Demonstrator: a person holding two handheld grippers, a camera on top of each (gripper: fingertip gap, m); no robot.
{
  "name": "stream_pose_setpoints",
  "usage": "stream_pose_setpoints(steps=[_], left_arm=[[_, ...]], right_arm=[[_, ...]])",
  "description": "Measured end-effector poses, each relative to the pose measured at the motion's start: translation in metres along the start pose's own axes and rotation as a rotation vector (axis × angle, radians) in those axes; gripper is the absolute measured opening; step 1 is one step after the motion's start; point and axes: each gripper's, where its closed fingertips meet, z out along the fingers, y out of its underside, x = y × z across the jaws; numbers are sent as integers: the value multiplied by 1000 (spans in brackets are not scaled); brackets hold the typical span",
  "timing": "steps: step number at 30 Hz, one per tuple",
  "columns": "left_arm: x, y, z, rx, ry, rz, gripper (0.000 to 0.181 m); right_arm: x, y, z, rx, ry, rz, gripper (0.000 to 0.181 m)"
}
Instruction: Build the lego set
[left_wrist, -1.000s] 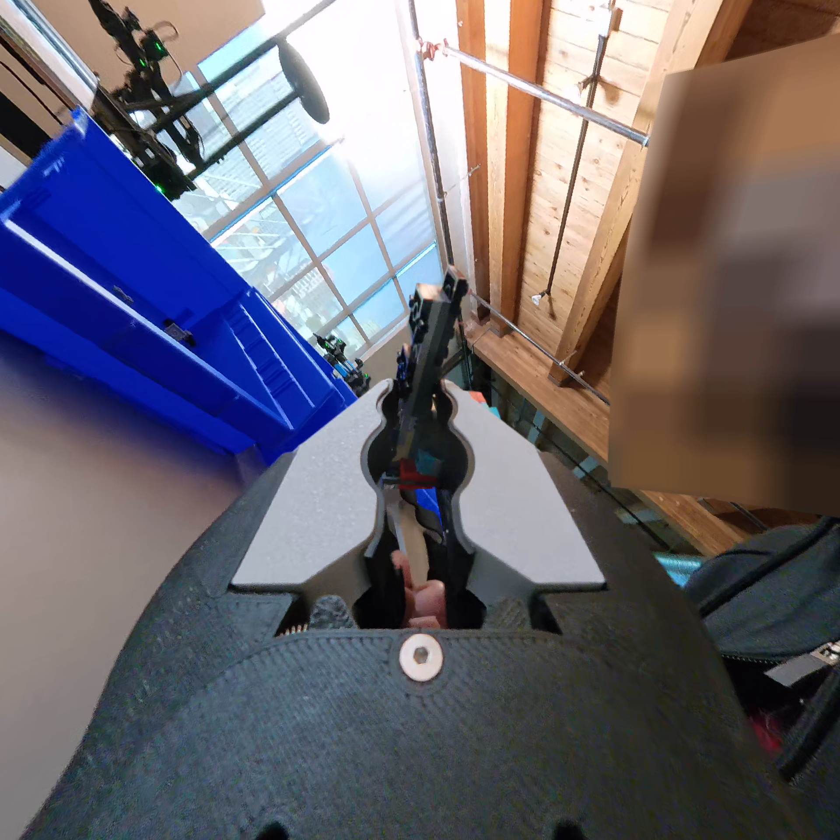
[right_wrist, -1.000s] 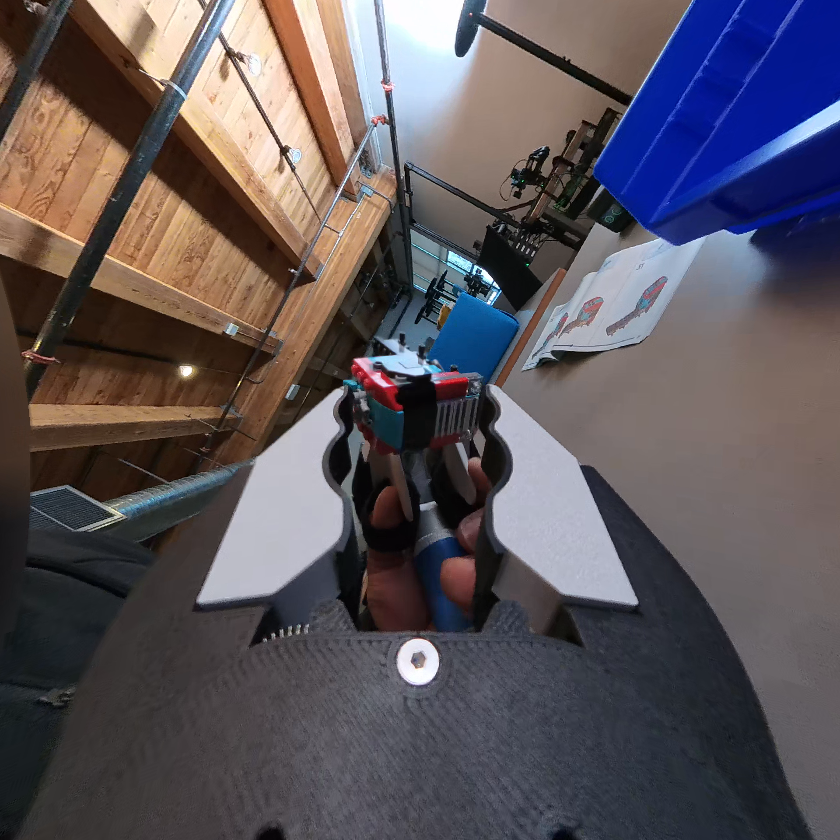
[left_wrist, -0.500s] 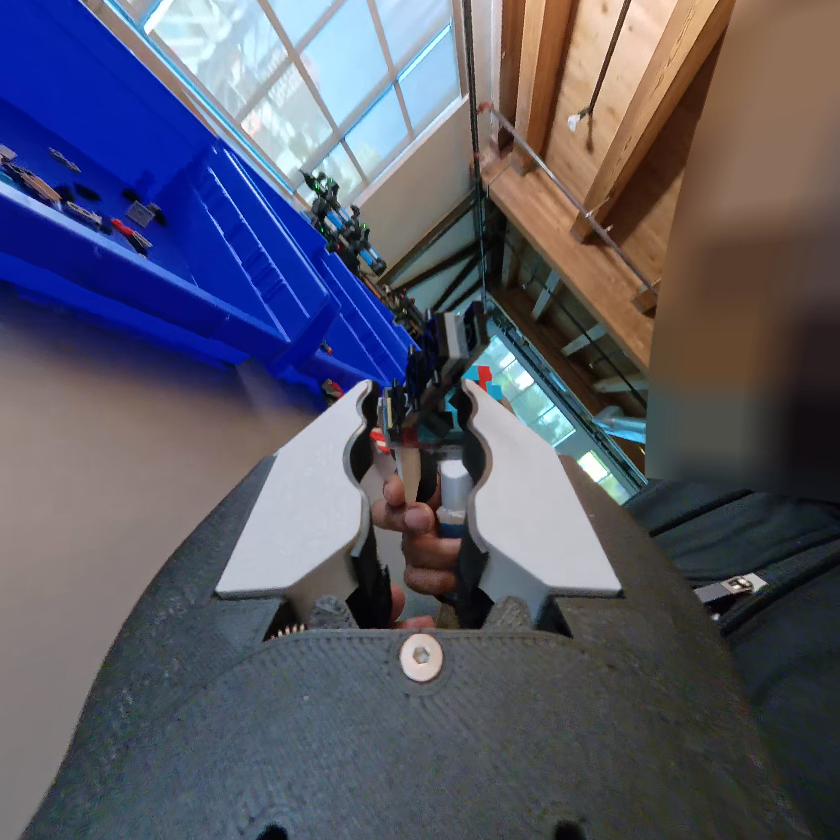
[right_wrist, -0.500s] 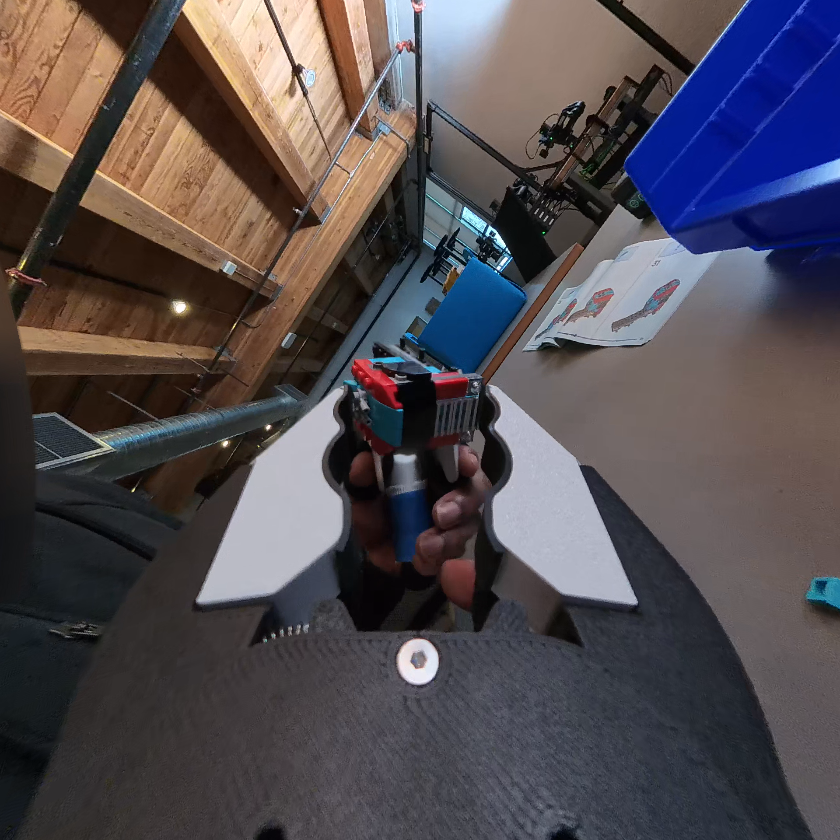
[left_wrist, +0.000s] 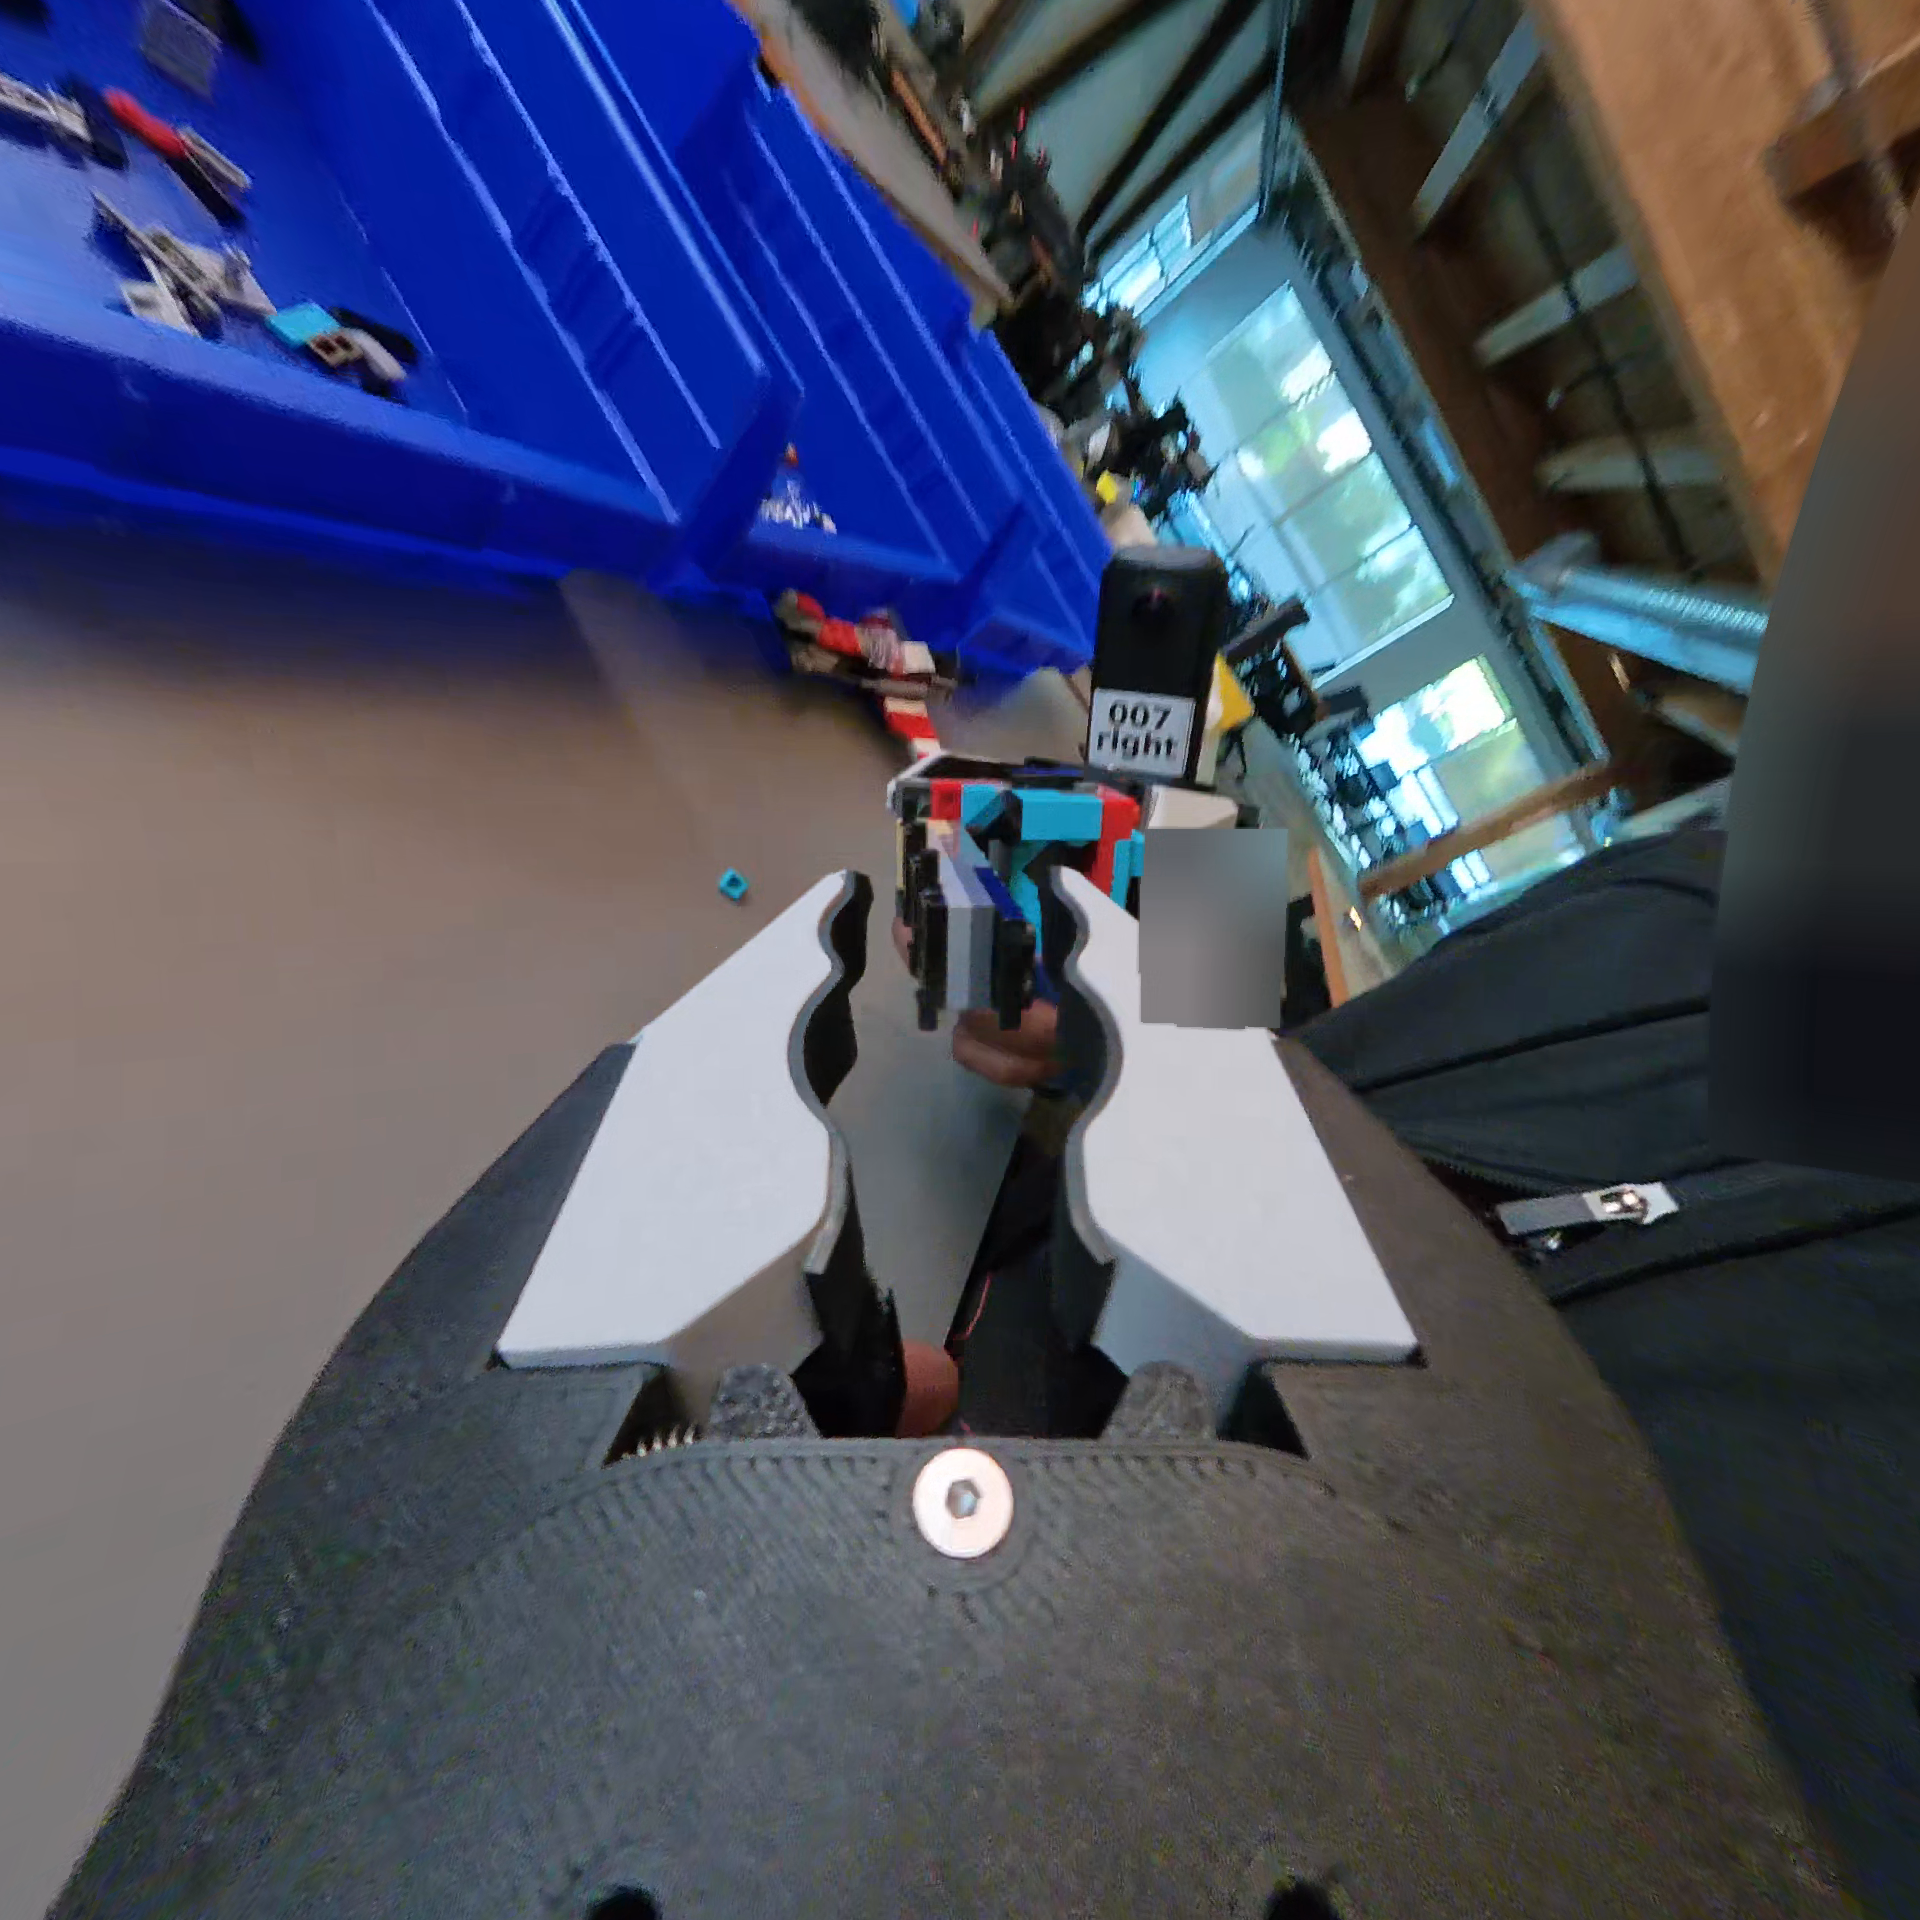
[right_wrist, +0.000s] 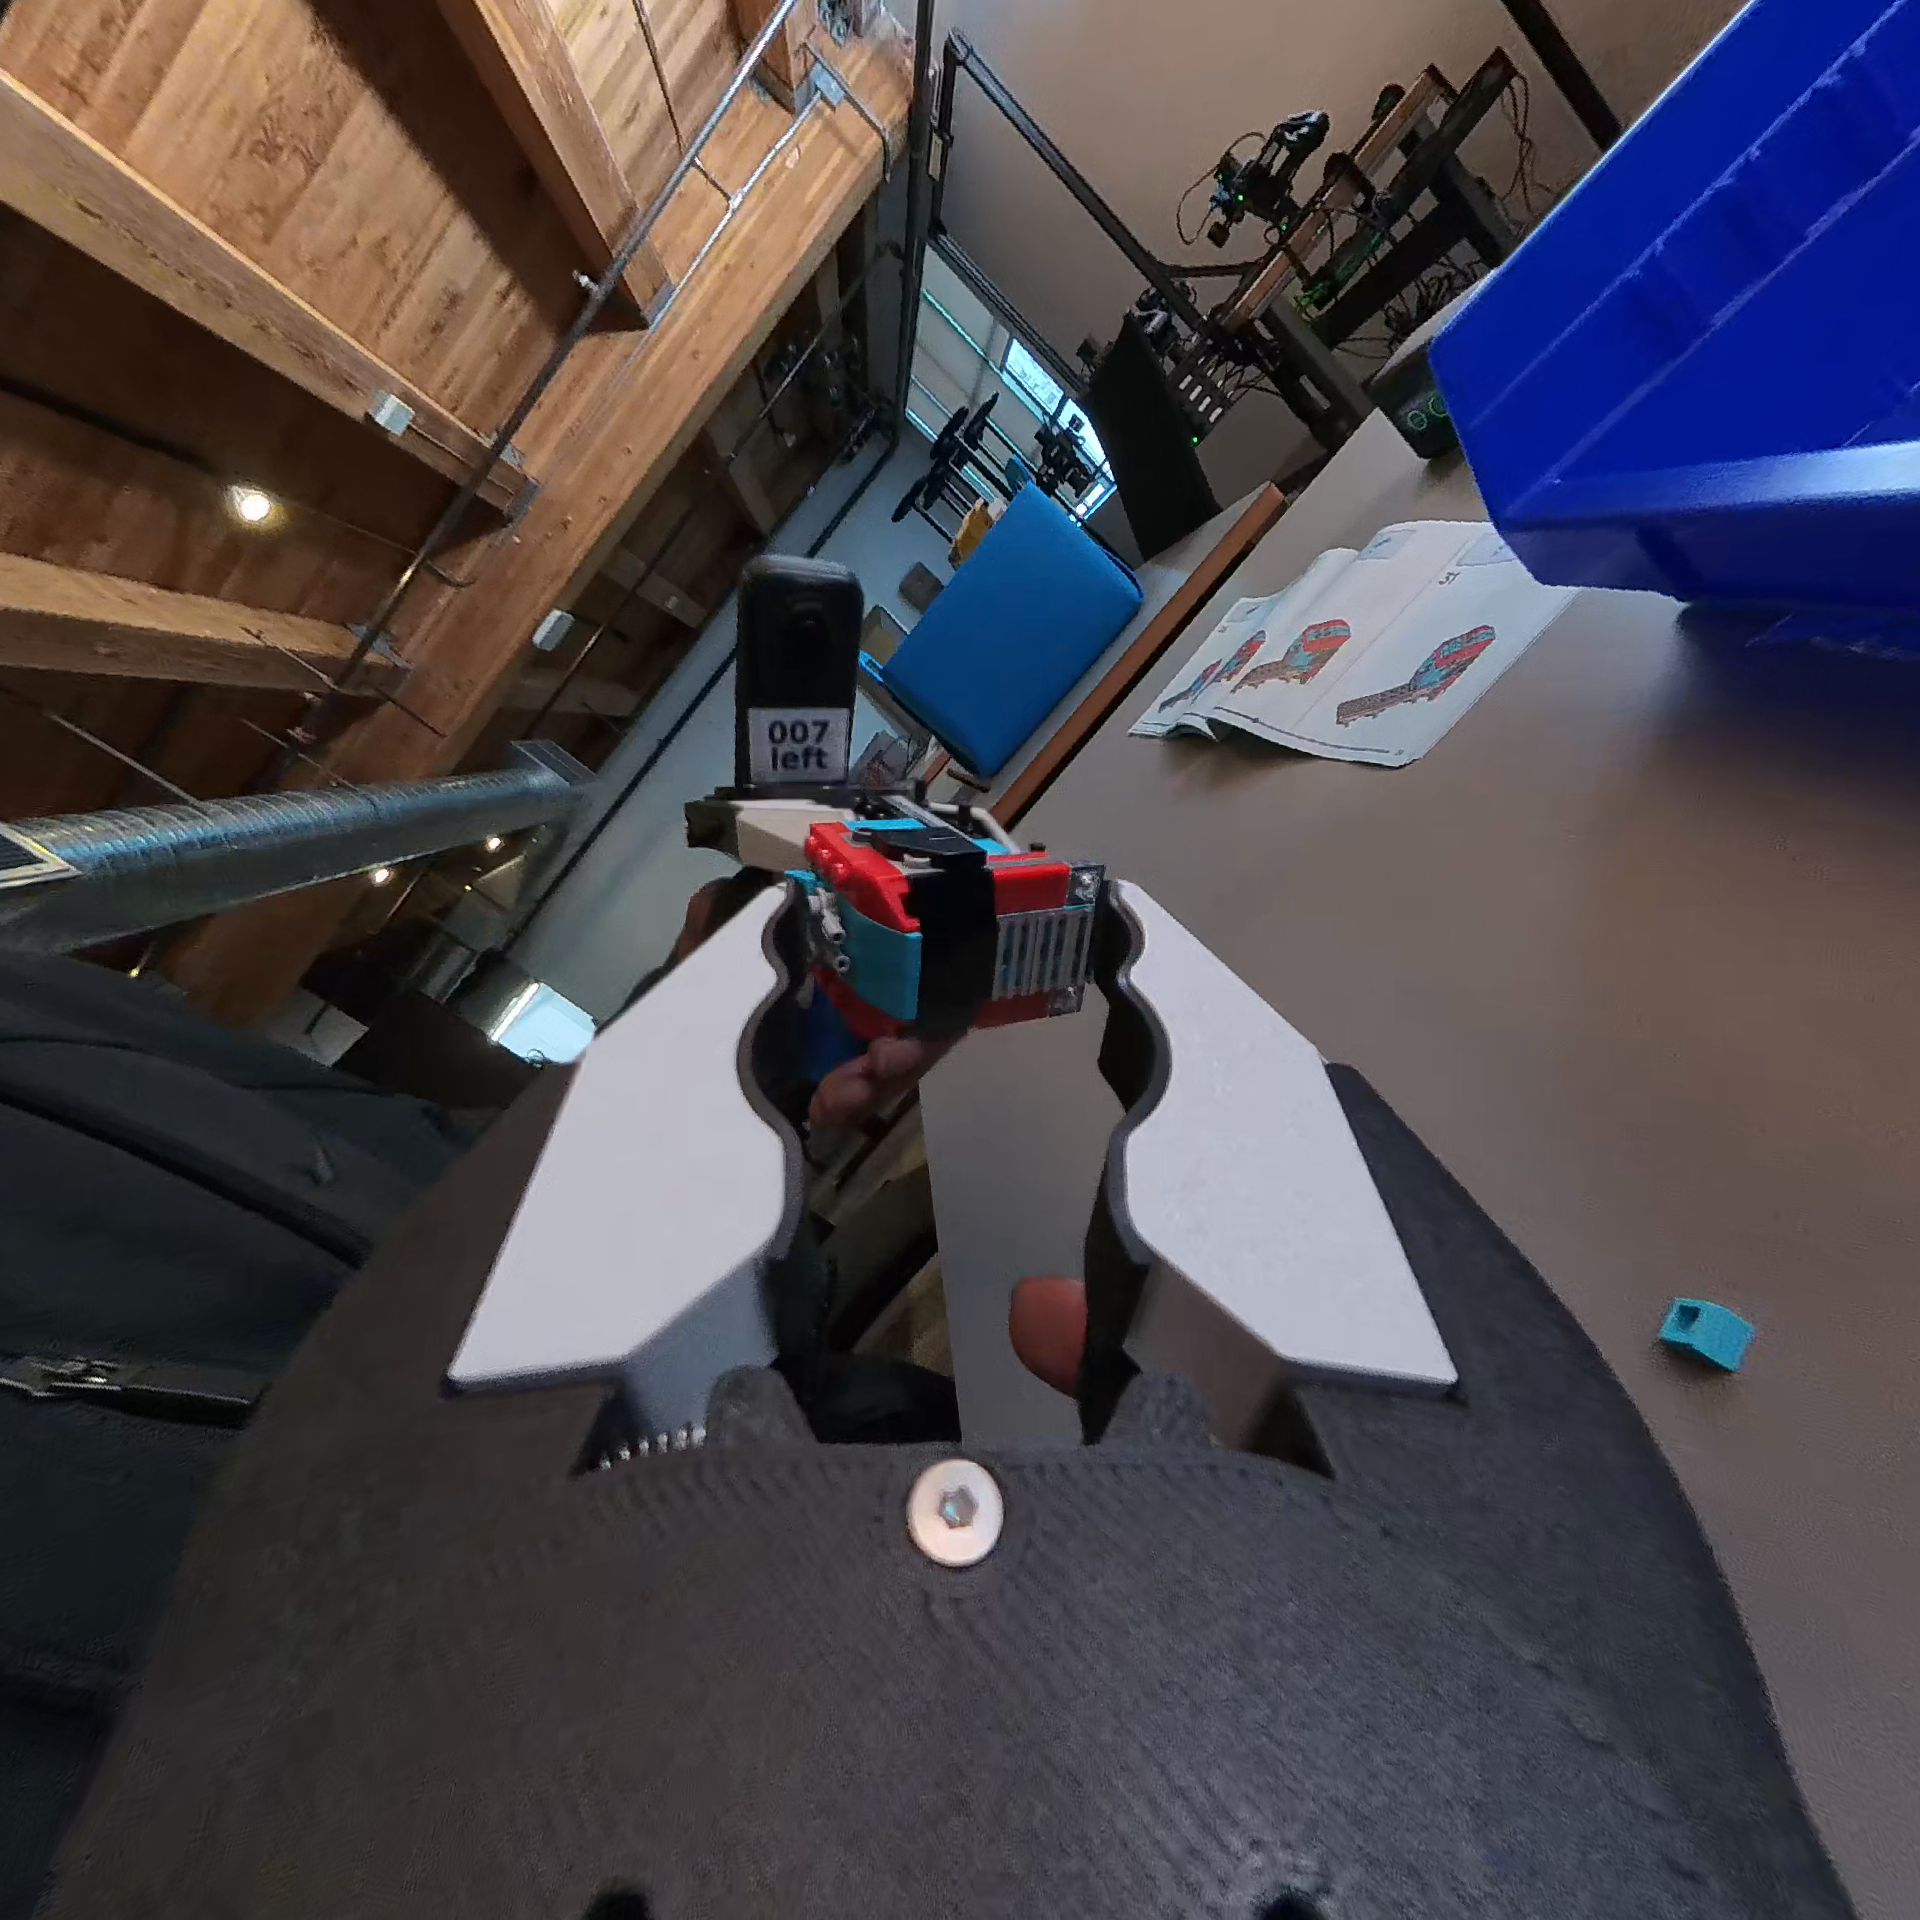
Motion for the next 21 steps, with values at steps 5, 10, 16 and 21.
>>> stream_pose_setpoints(steps=[5,10,16,21], left_arm=[[0,3,4,-50,13,-3,20],[-2,11,7,-70,6,21,17],[-2,10,10,21,-21,76,15],[-4,8,17,179,-13,5,15]], right_arm=[[0,2,-1,-45,10,-50,55],[-1,2,0,-75,12,-100,55],[-1,-1,-2,-64,-5,-109,56],[2,-9,-4,-30,-1,-95,55]])
